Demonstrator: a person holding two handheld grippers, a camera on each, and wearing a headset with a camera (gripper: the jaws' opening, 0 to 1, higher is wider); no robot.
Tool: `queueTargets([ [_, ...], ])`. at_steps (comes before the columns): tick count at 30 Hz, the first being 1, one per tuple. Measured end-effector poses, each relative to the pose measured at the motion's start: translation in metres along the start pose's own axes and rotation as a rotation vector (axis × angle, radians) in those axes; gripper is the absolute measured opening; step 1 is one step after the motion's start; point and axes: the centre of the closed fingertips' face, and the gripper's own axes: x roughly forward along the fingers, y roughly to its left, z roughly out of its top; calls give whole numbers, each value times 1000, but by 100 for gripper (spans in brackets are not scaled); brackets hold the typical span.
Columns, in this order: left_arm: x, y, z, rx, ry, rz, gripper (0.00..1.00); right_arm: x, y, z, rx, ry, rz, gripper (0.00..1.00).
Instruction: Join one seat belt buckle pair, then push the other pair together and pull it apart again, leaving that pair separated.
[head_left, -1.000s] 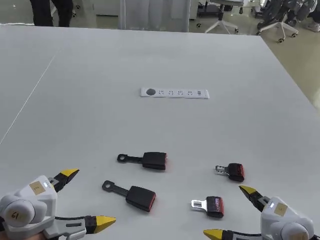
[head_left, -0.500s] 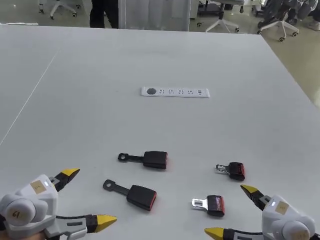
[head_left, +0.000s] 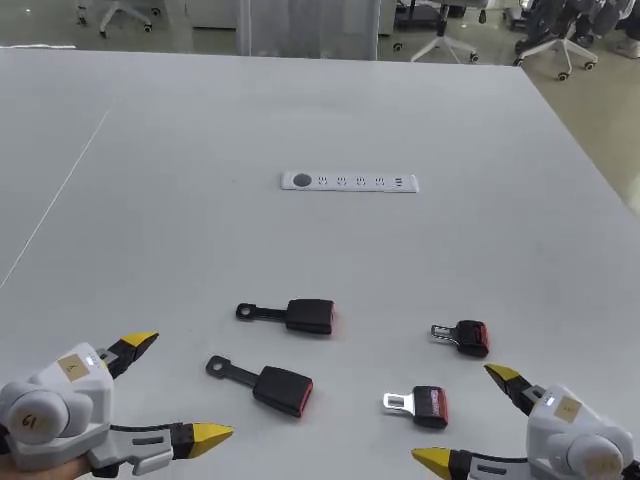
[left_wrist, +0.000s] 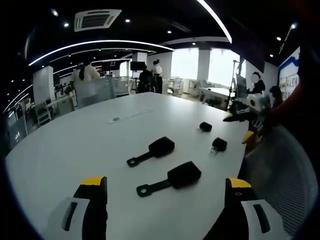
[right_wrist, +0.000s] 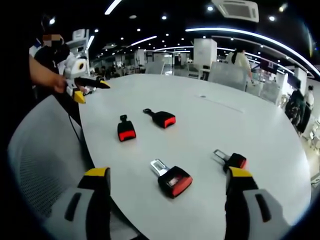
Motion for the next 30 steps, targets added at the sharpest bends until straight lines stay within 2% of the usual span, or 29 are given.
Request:
queueTargets([
  [30,1,-1,-1,9,13,-19,100,0,-1,-2,-10,15,9,97],
])
